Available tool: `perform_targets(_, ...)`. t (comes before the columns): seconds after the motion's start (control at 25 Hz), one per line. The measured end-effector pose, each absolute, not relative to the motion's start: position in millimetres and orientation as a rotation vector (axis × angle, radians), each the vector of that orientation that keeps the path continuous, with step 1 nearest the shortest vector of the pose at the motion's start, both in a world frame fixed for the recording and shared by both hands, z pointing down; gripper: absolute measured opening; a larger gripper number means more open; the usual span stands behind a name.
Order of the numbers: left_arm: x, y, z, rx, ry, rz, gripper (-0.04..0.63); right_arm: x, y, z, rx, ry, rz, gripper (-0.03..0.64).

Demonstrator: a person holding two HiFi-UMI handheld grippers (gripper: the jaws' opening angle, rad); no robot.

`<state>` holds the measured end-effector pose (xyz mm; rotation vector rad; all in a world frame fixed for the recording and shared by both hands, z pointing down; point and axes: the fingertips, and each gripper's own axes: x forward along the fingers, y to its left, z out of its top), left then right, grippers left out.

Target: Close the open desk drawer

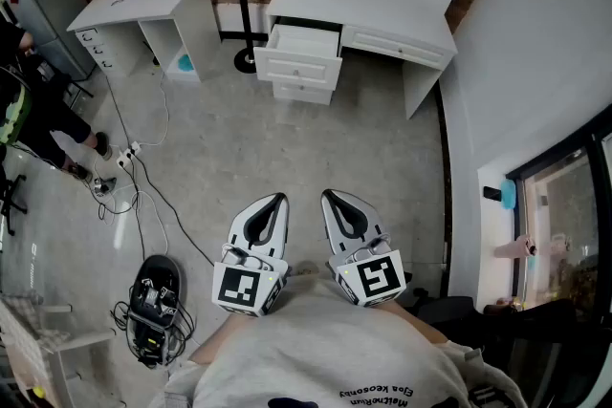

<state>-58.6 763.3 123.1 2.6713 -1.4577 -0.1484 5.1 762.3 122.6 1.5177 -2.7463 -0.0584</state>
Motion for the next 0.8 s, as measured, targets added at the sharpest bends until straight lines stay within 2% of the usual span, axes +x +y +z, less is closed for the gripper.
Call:
perform_targets(0.36,-53.9,756.0,133.1,2.695,-1.459,-0.02,0.018,6.6,753.4,123.9,1.497,-2.748,-0.046,0.03)
perform_targets(0.8,-61.4,677.9,126.7,2.759,-1.388,-0.024,0.018,5.1,688.5,130.5,1.599,-2.67,-0.014,0.031)
